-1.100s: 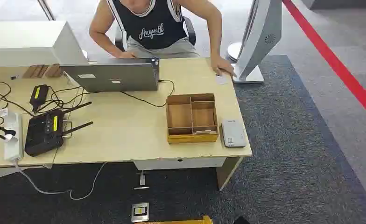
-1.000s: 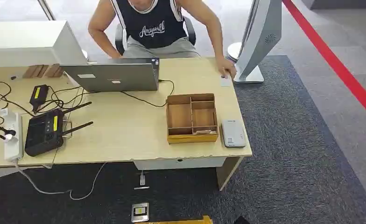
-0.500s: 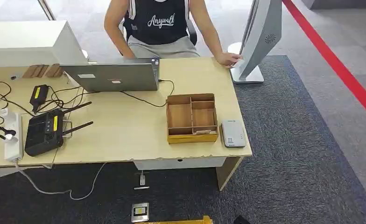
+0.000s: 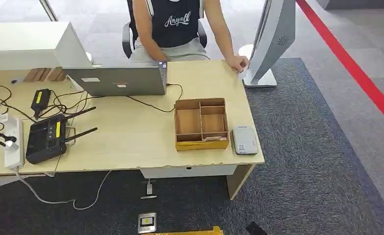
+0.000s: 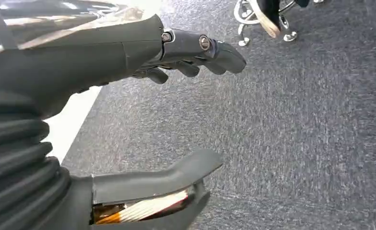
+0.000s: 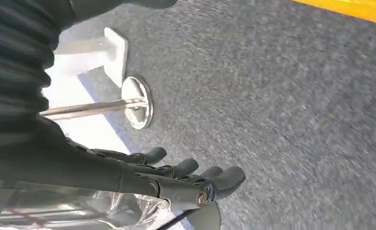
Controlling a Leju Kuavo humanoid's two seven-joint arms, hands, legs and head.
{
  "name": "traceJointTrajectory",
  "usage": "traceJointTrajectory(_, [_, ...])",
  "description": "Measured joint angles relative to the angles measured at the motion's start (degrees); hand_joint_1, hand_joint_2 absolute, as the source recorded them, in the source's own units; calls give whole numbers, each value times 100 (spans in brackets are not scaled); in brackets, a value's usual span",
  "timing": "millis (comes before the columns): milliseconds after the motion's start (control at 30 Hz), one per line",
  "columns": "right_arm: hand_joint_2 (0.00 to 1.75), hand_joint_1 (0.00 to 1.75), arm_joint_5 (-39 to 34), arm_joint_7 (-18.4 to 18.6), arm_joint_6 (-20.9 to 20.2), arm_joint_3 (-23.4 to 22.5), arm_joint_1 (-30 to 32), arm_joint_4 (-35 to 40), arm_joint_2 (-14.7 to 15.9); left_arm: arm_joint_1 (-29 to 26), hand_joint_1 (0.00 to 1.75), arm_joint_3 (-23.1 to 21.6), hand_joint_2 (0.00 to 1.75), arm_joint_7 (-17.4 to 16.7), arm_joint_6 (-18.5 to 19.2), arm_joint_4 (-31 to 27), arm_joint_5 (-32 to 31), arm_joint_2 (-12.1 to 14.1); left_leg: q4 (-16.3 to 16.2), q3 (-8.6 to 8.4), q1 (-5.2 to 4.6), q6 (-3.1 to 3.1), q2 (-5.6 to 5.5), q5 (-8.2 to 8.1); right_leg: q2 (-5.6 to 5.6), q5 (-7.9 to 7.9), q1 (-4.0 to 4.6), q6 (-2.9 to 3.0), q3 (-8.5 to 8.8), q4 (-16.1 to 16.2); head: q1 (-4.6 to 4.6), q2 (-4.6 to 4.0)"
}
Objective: Pass the card to the sensor for recognition and then transmit it.
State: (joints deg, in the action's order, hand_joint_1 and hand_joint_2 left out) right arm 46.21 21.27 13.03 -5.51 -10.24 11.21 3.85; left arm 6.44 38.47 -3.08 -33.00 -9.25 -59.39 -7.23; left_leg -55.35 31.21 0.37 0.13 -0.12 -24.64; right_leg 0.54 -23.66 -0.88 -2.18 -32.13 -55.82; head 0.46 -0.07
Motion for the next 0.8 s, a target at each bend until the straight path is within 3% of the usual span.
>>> traceJointTrajectory(267, [175, 0, 242, 151, 369, 41, -766, 81, 255, 7, 0, 0, 175, 2, -41, 0, -150, 0, -1, 0, -6, 5, 3, 11, -2, 16, -6, -2, -4, 0, -4, 0])
traceJointTrajectory(467, [175, 0, 433, 518, 98, 151, -1484, 181, 675, 22, 0, 0, 175, 74, -44, 0, -212, 0, -4, -1, -8, 8, 5, 15, -1, 20, -7, -8, -3, 1, 0, 0])
traceJointTrajectory(633, [175, 0, 439, 551, 111, 232, -1633, 245, 833, 22, 0, 0, 175, 87, -44, 0, -216, -2, -4, 1, -7, 8, 2, 14, 0, 19, -7, -7, -4, 0, -2, 0])
traceJointTrajectory(800, [175, 0, 760, 959, -66, 400, -1872, 295, 1072, 24, 0, 0, 175, 15, -44, 2, -216, -2, -3, 8, -7, 8, 2, 14, -1, 20, -7, -7, -9, 0, -2, 0])
